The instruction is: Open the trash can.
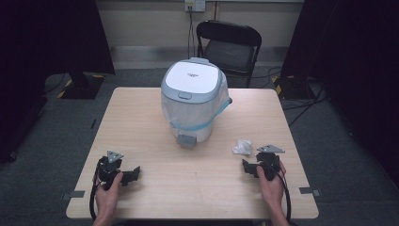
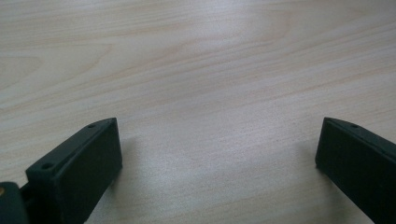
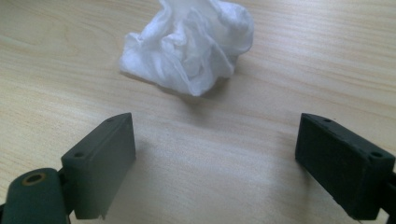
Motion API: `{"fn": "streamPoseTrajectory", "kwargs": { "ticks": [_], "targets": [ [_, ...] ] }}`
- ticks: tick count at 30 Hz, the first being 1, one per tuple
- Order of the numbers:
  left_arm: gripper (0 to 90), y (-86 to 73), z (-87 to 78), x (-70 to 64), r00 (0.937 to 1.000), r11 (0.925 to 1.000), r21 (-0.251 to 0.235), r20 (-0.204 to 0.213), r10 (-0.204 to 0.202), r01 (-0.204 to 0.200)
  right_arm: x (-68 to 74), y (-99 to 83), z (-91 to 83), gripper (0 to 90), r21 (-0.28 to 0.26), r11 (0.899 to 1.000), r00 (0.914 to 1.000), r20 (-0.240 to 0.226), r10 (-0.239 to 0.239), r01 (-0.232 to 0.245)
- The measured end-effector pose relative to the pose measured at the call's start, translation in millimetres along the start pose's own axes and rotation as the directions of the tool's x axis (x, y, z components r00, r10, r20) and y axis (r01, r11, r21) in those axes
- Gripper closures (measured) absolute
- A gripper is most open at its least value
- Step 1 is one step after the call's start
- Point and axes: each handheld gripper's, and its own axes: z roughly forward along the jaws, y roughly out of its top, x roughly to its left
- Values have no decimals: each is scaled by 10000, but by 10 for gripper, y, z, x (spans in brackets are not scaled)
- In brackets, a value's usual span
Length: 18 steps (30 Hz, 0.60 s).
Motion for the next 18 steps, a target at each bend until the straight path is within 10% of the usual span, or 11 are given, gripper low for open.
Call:
{"fn": "streamPoseTrajectory", "kwargs": {
  "ticks": [18],
  "targets": [
    [160, -37, -68, -83, 9937, 9978, -562, 1046, 396, -338, 218, 6, -202, 138, -390, 9985, 9970, -654, -409, 384]
  ]
}}
